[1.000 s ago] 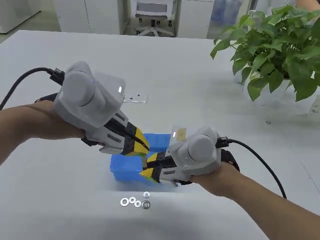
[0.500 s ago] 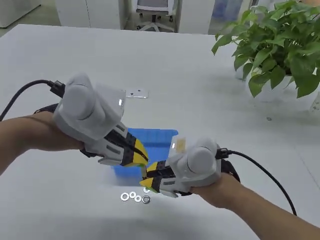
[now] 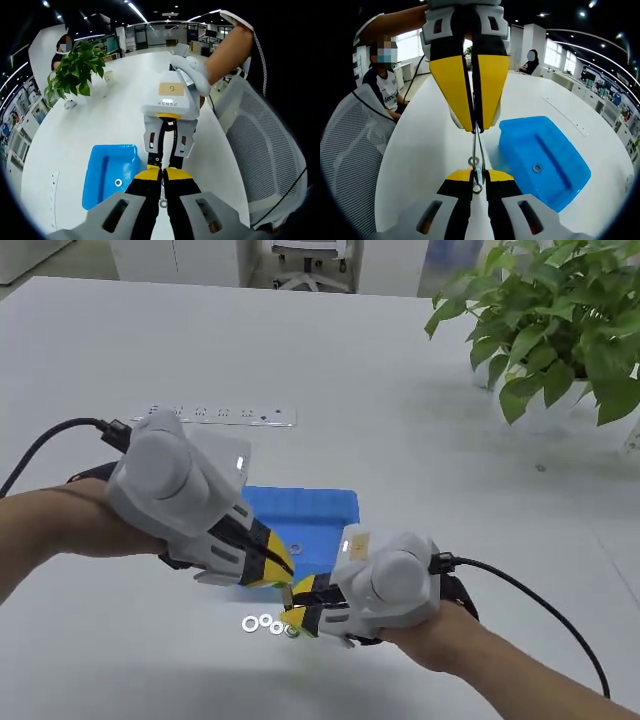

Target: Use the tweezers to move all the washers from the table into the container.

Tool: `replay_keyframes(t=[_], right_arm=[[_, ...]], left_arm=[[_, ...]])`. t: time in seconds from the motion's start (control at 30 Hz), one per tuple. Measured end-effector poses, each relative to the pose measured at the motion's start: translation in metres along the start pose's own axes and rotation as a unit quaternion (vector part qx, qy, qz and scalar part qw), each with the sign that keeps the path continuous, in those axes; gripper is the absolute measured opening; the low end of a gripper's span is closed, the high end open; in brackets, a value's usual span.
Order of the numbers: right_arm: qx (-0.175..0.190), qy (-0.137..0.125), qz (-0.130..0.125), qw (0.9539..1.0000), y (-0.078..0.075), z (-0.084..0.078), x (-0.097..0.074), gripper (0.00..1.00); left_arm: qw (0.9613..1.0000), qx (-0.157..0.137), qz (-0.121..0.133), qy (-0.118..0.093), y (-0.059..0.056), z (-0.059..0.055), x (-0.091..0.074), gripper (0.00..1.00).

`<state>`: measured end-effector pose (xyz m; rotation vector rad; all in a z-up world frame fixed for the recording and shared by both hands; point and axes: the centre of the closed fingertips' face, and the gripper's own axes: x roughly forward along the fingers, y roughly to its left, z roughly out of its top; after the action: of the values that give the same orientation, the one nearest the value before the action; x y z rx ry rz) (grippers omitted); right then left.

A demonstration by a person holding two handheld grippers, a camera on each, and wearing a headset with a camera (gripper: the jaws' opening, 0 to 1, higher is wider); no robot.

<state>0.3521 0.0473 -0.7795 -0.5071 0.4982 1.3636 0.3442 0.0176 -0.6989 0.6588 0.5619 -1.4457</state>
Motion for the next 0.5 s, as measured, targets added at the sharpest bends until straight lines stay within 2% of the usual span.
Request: replay_keyframes(t=[0.5], right_arm=[[0.007,0.002,0.003,1.0,0.0057,-0.0097,0.0019,0.12]], left_arm=[[0.9999,-0.007,-0.013,0.004,-0.0089,-0.0044,0.0073,0.06]])
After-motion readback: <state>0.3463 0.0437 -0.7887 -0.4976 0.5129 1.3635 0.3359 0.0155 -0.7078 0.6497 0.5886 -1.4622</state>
